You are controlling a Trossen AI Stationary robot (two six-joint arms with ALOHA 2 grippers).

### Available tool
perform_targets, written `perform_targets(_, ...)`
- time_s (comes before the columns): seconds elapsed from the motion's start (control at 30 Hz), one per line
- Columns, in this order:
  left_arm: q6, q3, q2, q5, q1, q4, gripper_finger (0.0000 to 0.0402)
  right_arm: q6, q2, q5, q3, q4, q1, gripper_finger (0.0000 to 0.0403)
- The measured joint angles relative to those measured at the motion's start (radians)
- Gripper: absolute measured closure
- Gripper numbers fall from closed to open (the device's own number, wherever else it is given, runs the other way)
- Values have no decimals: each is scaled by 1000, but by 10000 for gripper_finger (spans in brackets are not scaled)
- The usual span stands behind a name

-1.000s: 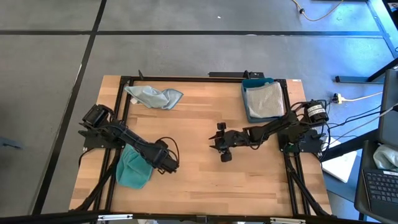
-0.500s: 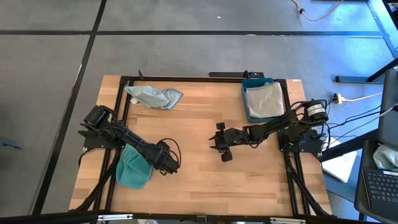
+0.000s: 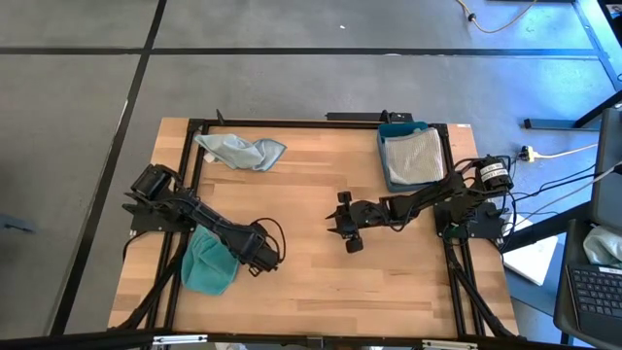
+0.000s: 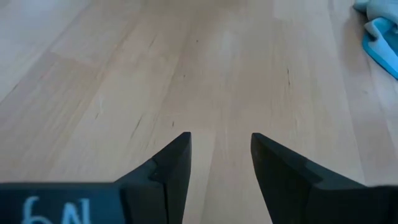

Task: Fold microfiber towels
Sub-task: Fold the blue microfiber cloth

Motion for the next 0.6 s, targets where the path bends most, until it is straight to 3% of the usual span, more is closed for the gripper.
perform_targets(0.07, 1, 0, 0, 3, 0, 2, 391, 0, 0, 0, 0, 1, 0, 234)
perform_targets(0.3, 54, 95, 11, -15, 13, -104, 400, -4, 0, 0, 0, 18, 0, 234)
perform_targets(0.6, 191, 344, 7, -247, 40, -211, 401, -56, 0, -30, 0, 73, 0, 234)
